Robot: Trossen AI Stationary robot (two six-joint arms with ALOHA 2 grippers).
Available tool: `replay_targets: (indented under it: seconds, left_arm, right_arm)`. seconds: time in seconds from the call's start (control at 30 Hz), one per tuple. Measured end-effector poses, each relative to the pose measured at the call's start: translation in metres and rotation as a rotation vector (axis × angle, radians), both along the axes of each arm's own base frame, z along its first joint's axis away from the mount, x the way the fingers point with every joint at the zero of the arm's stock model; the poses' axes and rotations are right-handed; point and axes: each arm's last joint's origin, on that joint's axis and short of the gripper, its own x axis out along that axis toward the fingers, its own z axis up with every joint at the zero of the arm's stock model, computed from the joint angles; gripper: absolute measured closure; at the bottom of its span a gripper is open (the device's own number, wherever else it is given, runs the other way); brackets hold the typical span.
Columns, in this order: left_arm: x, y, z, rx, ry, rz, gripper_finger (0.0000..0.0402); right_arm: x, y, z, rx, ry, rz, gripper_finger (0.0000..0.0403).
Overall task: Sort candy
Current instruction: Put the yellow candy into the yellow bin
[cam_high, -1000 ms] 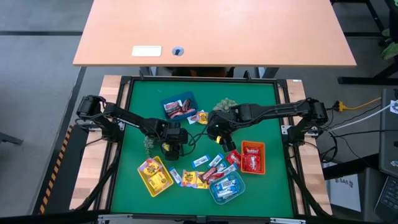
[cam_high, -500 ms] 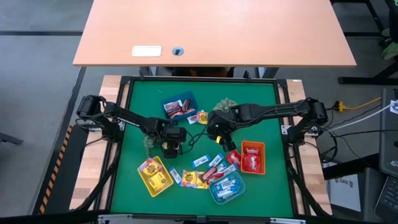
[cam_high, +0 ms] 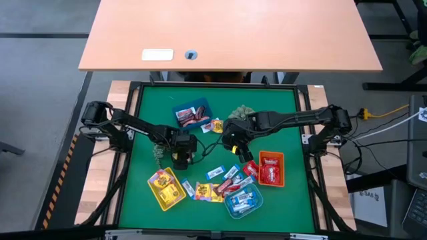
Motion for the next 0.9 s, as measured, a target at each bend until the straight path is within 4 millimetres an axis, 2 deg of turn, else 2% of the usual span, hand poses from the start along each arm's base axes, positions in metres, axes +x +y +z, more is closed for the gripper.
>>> replay_targets:
  seconds: [0.27,0.53,0.9]
  left_arm:
    - [0.005,0.000,0.001,-0.003,-0.055,0.003,0.0393]
    - [0.012,-0.001,0.006,-0.048,-0.078,0.041,0.0399]
    - [0.034,-0.003,0.032,-0.085,-0.182,0.089,0.0401]
  right_arm:
    - [0.000,0.000,0.000,0.000,0.000,0.000,0.0207]
    - [0.000,0.000,0.000,0.000,0.000,0.000,0.0207]
    - [0.000,0.000,0.000,0.000,0.000,0.000,0.0207]
